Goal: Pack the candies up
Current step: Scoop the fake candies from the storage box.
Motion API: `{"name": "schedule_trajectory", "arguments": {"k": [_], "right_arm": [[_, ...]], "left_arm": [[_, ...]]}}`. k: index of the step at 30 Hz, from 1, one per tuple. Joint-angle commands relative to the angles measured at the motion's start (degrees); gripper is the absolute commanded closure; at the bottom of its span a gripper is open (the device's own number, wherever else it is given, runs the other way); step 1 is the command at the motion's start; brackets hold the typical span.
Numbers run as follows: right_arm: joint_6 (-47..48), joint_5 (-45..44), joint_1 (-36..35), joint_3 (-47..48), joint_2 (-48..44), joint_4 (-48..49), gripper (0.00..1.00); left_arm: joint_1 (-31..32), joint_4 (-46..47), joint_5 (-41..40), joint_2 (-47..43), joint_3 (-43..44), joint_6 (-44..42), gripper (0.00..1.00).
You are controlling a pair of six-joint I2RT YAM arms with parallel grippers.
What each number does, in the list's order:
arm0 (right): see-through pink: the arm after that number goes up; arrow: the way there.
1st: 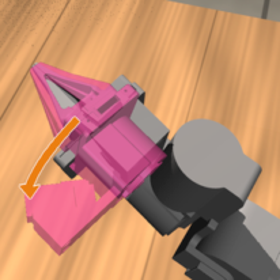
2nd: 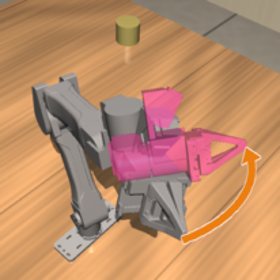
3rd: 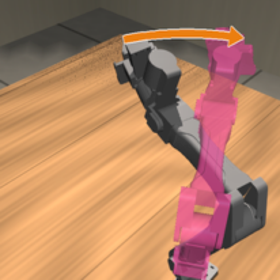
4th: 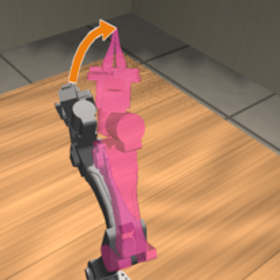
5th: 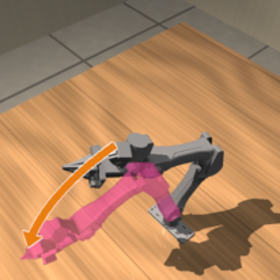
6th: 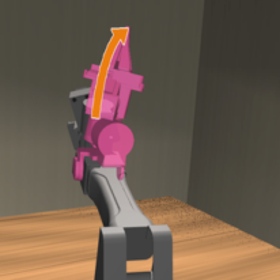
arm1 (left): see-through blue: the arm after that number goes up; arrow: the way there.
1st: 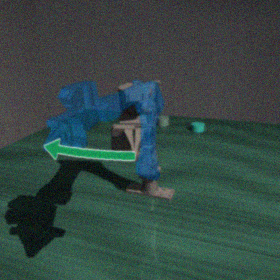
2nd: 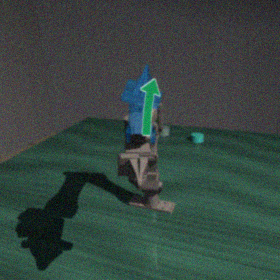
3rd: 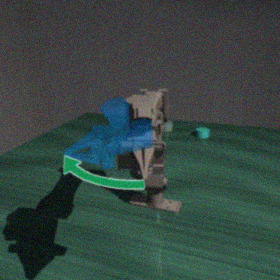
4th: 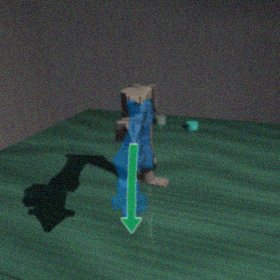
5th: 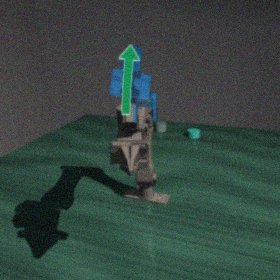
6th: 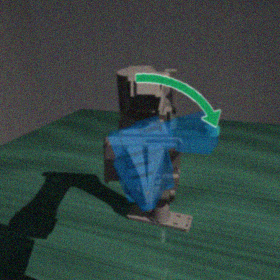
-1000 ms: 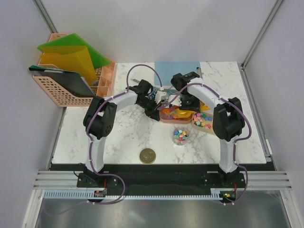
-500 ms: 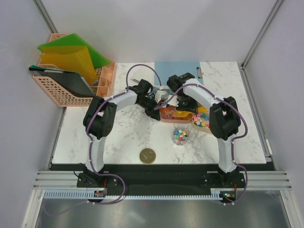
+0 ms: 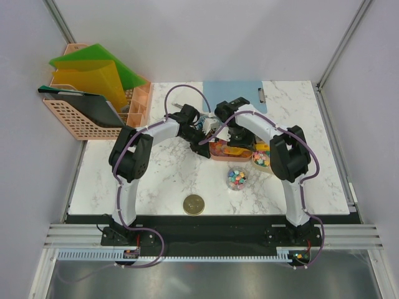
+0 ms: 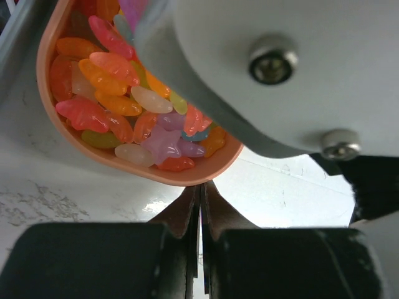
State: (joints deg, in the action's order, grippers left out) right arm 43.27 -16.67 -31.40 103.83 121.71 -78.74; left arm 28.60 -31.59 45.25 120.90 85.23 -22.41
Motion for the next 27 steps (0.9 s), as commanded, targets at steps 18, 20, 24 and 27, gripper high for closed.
{"name": "schedule_trajectory", "arguments": {"k": [18,20,24,27], "right_arm": [[-4.9,2.0,-0.2,-3.5,1.1,6.6,1.0],[-5.1,2.2,0.3,-4.6,-0.1,7.1,1.0],[-6.0,2.9,0.7,-6.0,-0.9,7.6,1.0],[-6.4,3.6,0.9,-6.8,-1.6,8.2,1.0]], "left_arm": [[-2.0,3.2,3.6,-4.2,-0.6,2.6,0.77],[-3.0,2.9,4.7,-5.1,-1.1,2.3,0.71],[-3.9,2.4,6.2,-6.1,-2.3,1.9,0.69],[-4.1,2.3,6.4,-7.2,-3.1,1.8,0.68]]}}
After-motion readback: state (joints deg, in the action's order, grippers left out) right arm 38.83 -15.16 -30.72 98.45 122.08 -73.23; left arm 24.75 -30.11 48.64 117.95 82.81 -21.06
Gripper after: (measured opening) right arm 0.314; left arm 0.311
